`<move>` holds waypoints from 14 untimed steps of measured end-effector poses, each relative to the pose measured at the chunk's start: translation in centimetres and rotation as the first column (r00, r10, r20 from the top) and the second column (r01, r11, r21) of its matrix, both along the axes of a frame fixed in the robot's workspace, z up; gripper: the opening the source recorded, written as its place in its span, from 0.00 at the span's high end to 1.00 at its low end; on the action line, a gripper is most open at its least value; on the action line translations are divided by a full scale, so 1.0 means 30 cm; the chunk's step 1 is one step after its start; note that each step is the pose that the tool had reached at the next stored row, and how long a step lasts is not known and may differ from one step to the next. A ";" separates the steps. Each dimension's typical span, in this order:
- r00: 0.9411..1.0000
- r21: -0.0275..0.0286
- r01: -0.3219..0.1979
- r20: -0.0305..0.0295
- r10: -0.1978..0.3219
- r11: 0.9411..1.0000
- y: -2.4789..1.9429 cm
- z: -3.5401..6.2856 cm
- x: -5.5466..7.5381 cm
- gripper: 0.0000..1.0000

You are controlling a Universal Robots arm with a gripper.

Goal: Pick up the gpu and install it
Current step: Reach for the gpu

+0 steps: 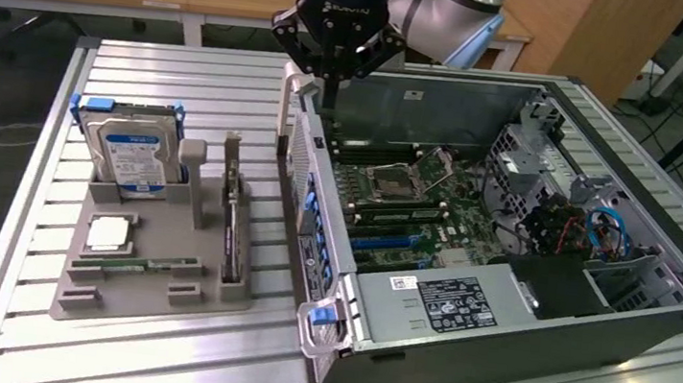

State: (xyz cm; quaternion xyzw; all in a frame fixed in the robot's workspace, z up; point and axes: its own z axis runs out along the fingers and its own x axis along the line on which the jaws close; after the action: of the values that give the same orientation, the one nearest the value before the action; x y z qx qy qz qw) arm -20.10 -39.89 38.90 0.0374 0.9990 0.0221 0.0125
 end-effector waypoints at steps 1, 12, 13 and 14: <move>1.000 0.000 0.000 0.000 0.000 1.000 0.000 0.000 -0.002 0.89; 1.000 0.000 0.000 0.000 0.000 1.000 0.000 -0.002 -0.027 0.89; 1.000 0.000 0.000 0.000 0.000 1.000 0.000 -0.002 -0.030 0.89; 1.000 0.000 0.000 0.000 0.000 1.000 0.000 -0.002 -0.033 0.89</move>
State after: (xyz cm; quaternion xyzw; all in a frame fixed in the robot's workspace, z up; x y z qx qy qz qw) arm -21.07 -39.89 38.85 0.0374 0.9990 0.0221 0.0125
